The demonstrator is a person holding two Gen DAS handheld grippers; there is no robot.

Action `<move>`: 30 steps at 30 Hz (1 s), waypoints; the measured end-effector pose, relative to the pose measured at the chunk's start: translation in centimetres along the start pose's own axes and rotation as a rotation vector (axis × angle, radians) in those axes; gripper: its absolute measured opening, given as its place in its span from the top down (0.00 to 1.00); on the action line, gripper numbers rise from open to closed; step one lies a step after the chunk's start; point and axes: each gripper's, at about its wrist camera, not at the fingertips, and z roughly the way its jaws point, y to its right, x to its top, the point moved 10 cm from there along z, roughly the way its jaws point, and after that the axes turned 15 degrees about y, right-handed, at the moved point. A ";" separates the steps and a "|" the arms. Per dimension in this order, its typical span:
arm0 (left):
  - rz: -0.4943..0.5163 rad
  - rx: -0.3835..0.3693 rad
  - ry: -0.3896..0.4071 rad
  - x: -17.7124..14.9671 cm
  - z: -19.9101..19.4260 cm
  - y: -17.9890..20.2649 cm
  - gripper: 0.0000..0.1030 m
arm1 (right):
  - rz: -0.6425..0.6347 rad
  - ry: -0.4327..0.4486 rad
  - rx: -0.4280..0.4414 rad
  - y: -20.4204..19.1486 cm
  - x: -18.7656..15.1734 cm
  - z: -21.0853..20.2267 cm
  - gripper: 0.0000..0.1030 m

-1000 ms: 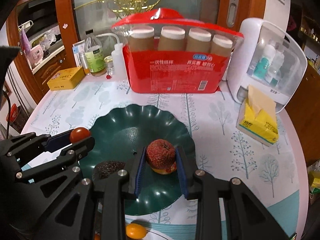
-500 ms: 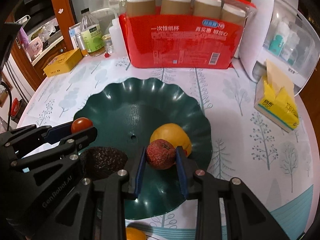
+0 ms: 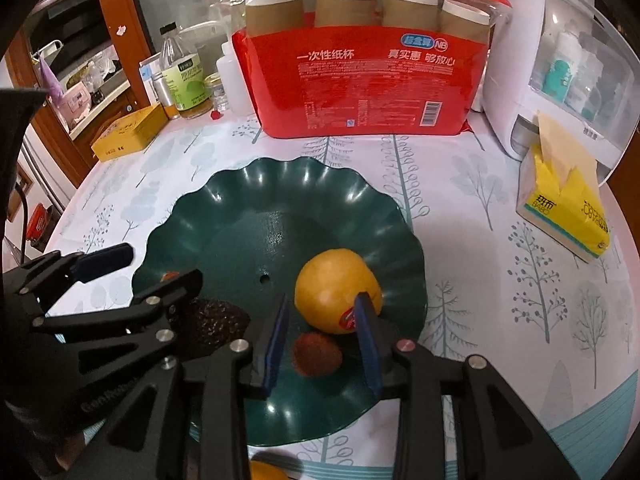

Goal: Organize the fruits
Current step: 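Open both tools to drop tomato and lychee onto the green plate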

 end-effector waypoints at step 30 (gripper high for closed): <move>0.044 0.009 0.154 3.2 -7.2 -0.4 0.17 | 0.015 0.078 -0.045 0.0 2.7 -4.8 0.50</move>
